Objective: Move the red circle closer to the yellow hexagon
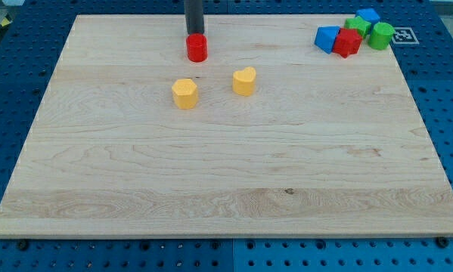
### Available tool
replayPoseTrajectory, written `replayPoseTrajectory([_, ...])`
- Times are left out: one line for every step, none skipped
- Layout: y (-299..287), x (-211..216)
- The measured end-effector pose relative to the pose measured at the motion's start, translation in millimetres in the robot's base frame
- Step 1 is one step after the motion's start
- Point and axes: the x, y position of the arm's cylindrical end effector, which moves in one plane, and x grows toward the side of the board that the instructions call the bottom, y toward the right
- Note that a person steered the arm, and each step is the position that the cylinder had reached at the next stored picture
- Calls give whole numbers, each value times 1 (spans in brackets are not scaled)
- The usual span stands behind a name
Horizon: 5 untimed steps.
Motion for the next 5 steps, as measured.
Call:
replayPoseTrajectory([9, 2])
replayPoseTrajectory([10, 18])
replayPoseTrajectory([5, 40])
replayPoseTrajectory([4, 56])
replayPoseTrajectory([4, 61])
